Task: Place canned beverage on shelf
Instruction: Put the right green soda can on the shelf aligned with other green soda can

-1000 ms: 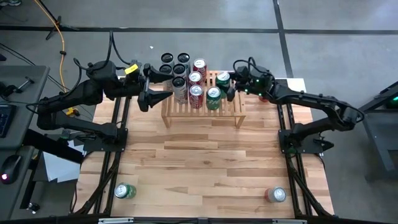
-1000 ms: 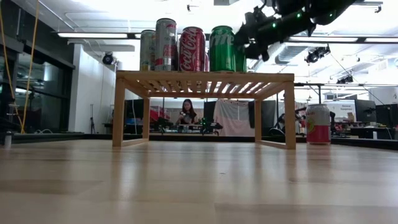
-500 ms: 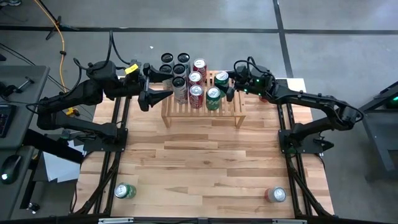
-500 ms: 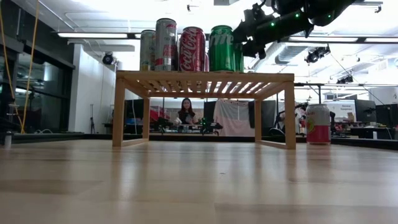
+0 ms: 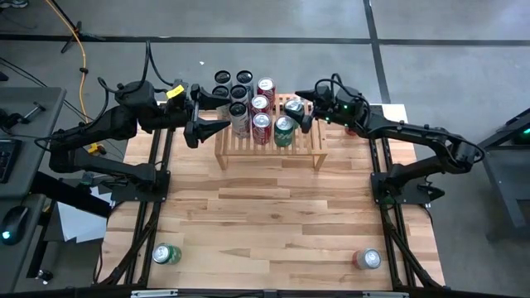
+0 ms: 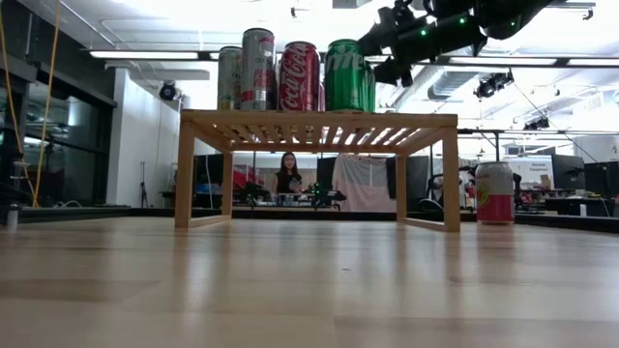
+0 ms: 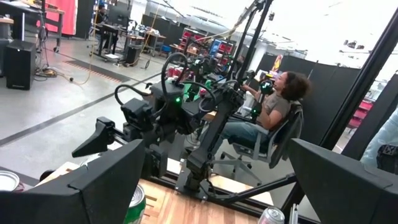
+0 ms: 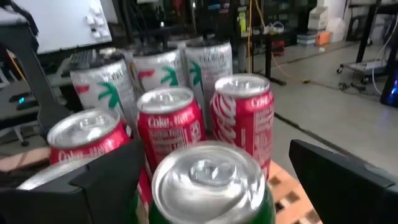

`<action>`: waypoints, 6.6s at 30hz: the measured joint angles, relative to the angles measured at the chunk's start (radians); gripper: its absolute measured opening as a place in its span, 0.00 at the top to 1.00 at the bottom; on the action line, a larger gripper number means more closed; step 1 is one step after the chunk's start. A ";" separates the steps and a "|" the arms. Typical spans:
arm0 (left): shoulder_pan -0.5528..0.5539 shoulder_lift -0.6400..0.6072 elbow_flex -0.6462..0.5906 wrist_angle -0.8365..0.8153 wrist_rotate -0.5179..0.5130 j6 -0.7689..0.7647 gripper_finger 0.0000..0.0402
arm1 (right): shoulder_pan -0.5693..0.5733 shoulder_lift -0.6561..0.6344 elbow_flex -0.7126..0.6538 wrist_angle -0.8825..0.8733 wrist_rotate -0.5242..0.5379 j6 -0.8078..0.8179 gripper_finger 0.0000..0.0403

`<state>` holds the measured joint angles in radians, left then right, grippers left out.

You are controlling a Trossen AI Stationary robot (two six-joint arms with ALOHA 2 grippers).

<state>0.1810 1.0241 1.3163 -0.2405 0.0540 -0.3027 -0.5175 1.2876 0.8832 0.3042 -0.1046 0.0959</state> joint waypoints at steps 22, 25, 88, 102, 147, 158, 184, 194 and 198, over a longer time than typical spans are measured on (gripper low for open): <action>0.000 0.006 0.000 -0.011 -0.005 0.026 0.03 | -0.074 -0.007 0.365 -0.728 -0.205 -0.207 0.04; 0.000 0.006 -0.001 -0.027 -0.007 0.023 0.03 | -0.098 -0.007 0.375 -0.738 -0.226 -0.264 0.04; 0.000 0.006 0.000 -0.047 -0.066 -0.037 0.03 | -0.225 0.285 0.559 -0.901 -0.595 -0.583 0.31; 0.000 0.005 0.000 -0.047 -0.066 -0.036 0.03 | -0.176 0.285 0.559 -0.820 -0.604 -0.541 0.30; 0.000 0.005 0.000 -0.055 -0.066 -0.035 0.03 | -0.169 0.284 0.559 -0.839 -0.521 -0.549 0.29; 0.000 0.005 0.000 -0.056 -0.066 -0.034 0.03 | -0.160 0.345 0.564 -0.790 -0.501 -0.510 0.29; 0.000 0.005 0.000 -0.055 -0.066 -0.009 0.03 | -0.172 0.305 0.557 -0.830 -0.476 -0.473 0.29; 0.000 0.005 0.000 -0.055 -0.066 -0.010 0.03 | -0.155 0.305 0.557 -0.823 -0.478 -0.466 0.29; 0.000 0.005 0.000 -0.055 -0.066 -0.009 0.03 | -0.154 0.304 0.557 -0.825 -0.481 -0.463 0.29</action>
<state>0.1806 1.0294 1.3163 -0.2955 -0.0119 -0.3119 -0.6712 1.5917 1.4403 -0.5209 -0.5854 -0.3668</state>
